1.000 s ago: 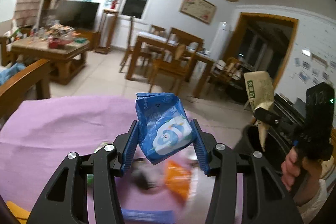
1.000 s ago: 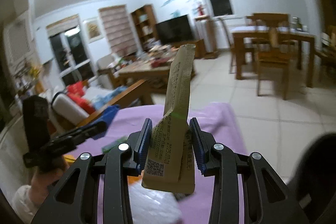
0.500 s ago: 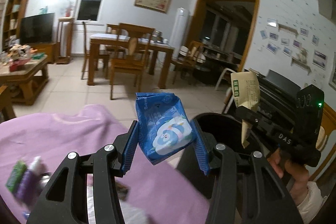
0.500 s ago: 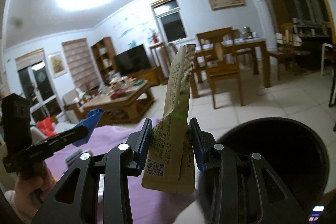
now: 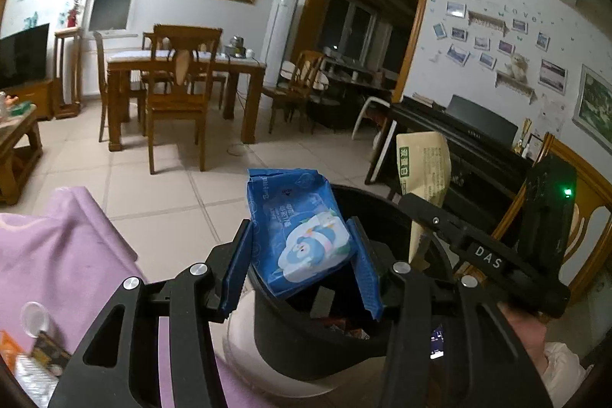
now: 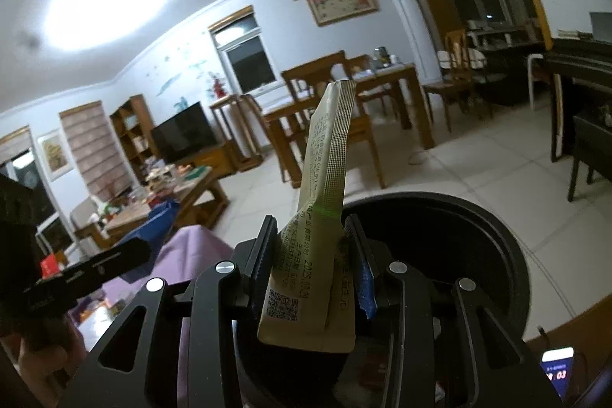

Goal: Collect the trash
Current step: 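Carry the paper bag and blue packet over the black bin, then open both tools over the bin to drop the bag and packet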

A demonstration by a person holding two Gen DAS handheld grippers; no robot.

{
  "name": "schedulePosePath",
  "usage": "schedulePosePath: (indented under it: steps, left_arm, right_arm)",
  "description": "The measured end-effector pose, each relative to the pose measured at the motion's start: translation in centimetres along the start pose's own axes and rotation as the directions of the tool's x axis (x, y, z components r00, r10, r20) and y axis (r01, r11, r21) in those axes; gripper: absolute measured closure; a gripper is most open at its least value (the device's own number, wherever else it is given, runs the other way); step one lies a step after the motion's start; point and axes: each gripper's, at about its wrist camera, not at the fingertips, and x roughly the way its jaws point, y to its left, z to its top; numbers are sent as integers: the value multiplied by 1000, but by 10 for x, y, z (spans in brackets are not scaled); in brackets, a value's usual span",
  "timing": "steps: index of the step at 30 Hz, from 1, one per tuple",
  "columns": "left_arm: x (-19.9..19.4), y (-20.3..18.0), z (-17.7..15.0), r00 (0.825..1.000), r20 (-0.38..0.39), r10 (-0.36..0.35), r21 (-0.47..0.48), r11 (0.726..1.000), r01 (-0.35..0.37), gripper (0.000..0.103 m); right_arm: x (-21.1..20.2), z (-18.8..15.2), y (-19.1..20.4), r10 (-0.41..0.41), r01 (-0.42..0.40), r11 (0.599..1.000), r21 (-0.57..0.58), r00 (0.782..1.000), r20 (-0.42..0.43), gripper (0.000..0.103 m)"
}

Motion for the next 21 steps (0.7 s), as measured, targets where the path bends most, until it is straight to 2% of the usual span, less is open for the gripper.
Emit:
schedulePosePath:
  steps: [21]
  left_arm:
    - [62, -35, -11, 992, -118, -39, 67, 997, 47, 53]
  right_arm:
    - [22, -28, -15, -66, 66, 997, 39, 998, -10, 65]
